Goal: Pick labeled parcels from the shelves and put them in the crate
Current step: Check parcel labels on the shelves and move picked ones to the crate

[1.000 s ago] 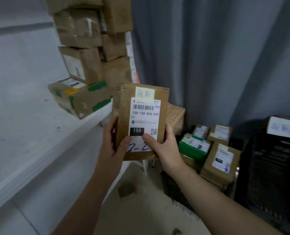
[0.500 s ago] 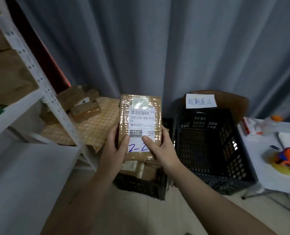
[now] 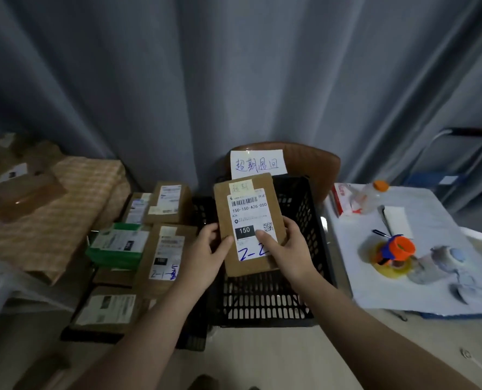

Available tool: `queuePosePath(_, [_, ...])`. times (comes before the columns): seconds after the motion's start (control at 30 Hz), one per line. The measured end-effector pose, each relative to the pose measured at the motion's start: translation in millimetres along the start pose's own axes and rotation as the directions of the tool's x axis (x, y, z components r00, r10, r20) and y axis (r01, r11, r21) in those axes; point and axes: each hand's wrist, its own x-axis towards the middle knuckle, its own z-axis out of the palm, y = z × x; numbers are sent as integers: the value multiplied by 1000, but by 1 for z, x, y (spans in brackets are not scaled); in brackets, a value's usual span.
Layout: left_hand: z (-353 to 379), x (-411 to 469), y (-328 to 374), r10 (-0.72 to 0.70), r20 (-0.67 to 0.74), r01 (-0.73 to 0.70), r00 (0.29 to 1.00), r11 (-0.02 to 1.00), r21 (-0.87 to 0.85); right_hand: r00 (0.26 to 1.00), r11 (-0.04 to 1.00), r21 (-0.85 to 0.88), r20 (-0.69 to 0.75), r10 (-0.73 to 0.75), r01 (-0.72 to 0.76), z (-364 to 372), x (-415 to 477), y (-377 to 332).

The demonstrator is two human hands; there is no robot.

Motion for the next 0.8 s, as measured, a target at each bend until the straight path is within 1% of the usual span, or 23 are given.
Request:
queuePosePath(0.07, [15, 25, -5, -17, 45, 14, 999, 998, 69, 999, 999, -24, -23, 37, -38, -7, 24, 15])
queuePosePath(0.2, [31, 79, -26, -15, 61, 4, 998, 985, 175, 986, 988, -36, -70, 150, -153, -6, 78, 51])
queuePosePath(0.33, [33, 136, -57, -34, 68, 11, 997, 948, 319, 962, 965, -28, -89, 259, -262, 11, 135, 86])
queuePosePath(0.47, [33, 186, -87, -21, 86, -19, 996, 898, 440, 938, 941, -14, -83, 336, -338, 39, 187, 130])
queuePosePath(0.57, [37, 211, -107, -32, 122, -30, 992, 881, 473, 919, 922, 7, -80, 386, -386, 58, 215, 161])
queuePosePath(0.67, [42, 227, -121, -13, 148, -59, 989, 883, 465, 911, 914, 0, -85, 404, -405, 72, 242, 182])
queuePosePath(0.73, [46, 235, -131, -9, 158, -66, 987, 885, 462, 914, 915, -43, -74, 399, -402, 81, 258, 193])
queuePosePath(0.8, [49, 239, -139, -7, 160, -68, 987, 887, 457, 915, 904, -140, -64, 398, -403, 88, 270, 207])
